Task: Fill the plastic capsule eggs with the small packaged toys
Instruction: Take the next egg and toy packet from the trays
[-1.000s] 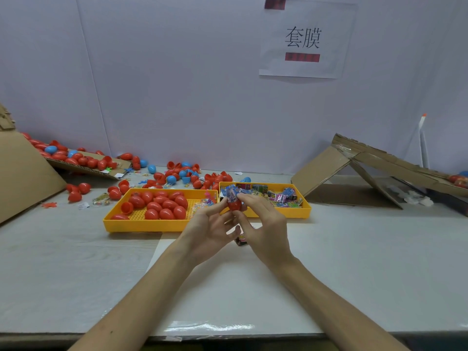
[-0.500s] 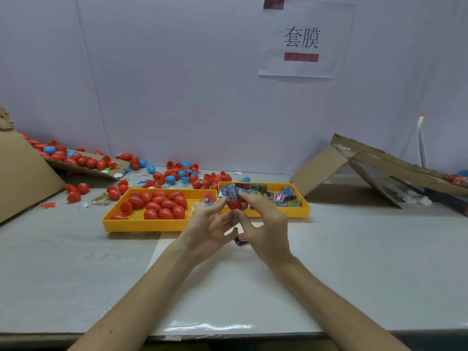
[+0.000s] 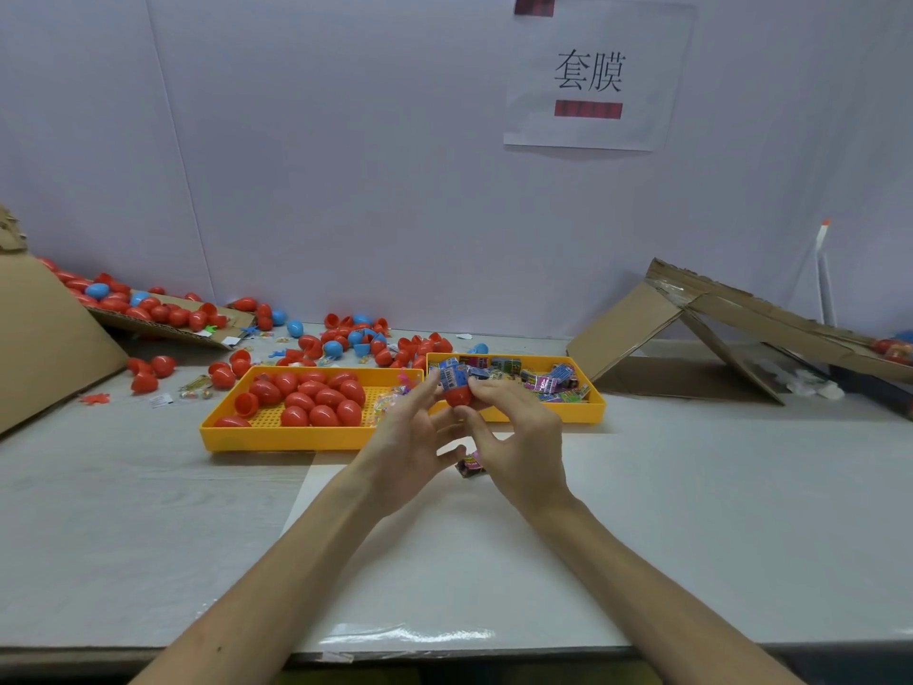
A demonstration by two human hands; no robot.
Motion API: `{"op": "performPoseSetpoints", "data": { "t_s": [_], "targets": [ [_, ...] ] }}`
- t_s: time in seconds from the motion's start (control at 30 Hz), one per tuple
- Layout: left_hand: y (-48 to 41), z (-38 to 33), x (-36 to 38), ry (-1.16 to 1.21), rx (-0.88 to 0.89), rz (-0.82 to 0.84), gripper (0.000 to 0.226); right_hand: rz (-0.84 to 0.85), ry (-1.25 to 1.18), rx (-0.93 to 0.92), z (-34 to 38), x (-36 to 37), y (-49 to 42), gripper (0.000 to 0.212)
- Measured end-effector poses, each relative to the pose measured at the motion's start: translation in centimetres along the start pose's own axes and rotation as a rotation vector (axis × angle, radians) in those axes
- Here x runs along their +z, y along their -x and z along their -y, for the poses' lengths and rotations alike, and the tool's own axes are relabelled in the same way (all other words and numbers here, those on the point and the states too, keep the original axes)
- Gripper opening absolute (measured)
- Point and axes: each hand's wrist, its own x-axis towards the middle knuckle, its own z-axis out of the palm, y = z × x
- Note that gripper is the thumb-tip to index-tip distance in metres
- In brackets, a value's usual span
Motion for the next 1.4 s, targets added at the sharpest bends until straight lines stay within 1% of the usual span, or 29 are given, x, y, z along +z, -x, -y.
{"op": "performPoseSetpoints", "data": {
  "t_s": [0.1,0.2,0.33,0.5,0.63,0.73,0.93,1.03,1.2,1.4],
  "targets": [
    [0.0,0.2,-0.3,-0.069,0.026,0.023,0.04,0.013,0.005,-0.001,0.0,0.0,0.1,0.029],
    [-0.1,0.3,-0.3,-0.087,0.045,0.011,0.037,0.009,-0.016,0.006,-0.1,-0.1,0.0,0.025],
    [-0.1,0.3,0.0,-0.108,0.06,-0.005,0.041,0.01,-0.045,0.014,-0.1,-0.1,0.0,0.024],
    [0.3,0.2,0.6,-0.099,0.059,0.029,0.044,0.013,-0.097,0.078,0.1,-0.1,-0.1,0.032],
    [0.3,0.2,0.8,-0.064,0.035,0.019,0.046,0.017,-0.048,0.071,0.0,0.0,-0.1,0.03],
    [0.4,0.1,0.9,-0.08,0.036,0.003,0.046,0.028,-0.026,0.06,0.0,0.0,0.0,0.027],
    [0.3,0.2,0.7,-0.11,0.053,-0.002,0.042,0.039,-0.04,0.051,-0.1,-0.2,0.0,0.023],
    [0.3,0.3,0.7,-0.112,0.062,-0.009,0.044,0.031,-0.047,0.043,-0.1,-0.2,0.0,0.022],
    [0.1,0.3,0.8,-0.085,0.056,-0.005,0.047,0.028,-0.067,0.081,0.1,-0.2,-0.1,0.034],
    [0.1,0.2,0.8,-0.073,0.042,-0.008,0.051,0.016,-0.001,0.07,0.0,-0.1,0.1,0.032]
  ]
}}
